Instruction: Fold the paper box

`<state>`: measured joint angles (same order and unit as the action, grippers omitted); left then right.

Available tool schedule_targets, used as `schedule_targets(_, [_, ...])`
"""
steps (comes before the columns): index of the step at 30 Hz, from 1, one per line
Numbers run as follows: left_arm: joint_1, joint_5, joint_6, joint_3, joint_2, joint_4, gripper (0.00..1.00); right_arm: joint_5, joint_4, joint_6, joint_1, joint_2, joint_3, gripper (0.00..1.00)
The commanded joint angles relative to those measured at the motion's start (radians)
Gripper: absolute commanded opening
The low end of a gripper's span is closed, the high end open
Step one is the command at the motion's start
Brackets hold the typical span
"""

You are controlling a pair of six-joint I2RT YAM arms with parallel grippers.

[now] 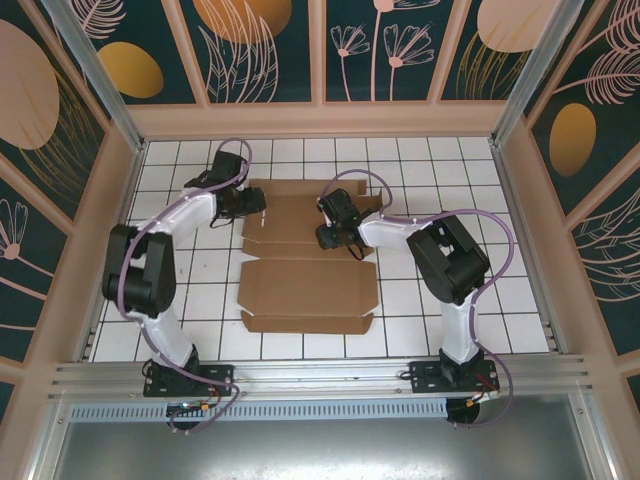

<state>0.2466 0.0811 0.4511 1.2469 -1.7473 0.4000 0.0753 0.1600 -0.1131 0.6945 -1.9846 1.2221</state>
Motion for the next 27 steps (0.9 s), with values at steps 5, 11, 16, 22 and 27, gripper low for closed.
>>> schedule_targets(5, [0.036,0.056,0.062,-0.266,0.213,-0.007,0.67,-0.006,0.098,-0.022,0.0,-0.027,-0.039,0.45])
schedule_targets(11, [0.038,0.086,0.125,-0.438,0.262,-0.078,0.74,-0.009,0.093,-0.025,0.0,-0.031,-0.045,0.45])
schedule_targets(16, [0.038,0.083,0.115,-0.417,0.199,-0.109,0.77,-0.011,0.093,-0.032,0.0,-0.036,-0.045,0.45])
schedule_targets(22, [0.039,0.069,0.083,-0.342,0.101,-0.13,0.76,-0.011,0.095,-0.035,0.003,-0.037,-0.044,0.46])
schedule_targets(27, [0.048,0.089,0.082,-0.323,0.101,-0.147,0.72,-0.009,0.1,-0.034,0.003,-0.035,-0.045,0.46])
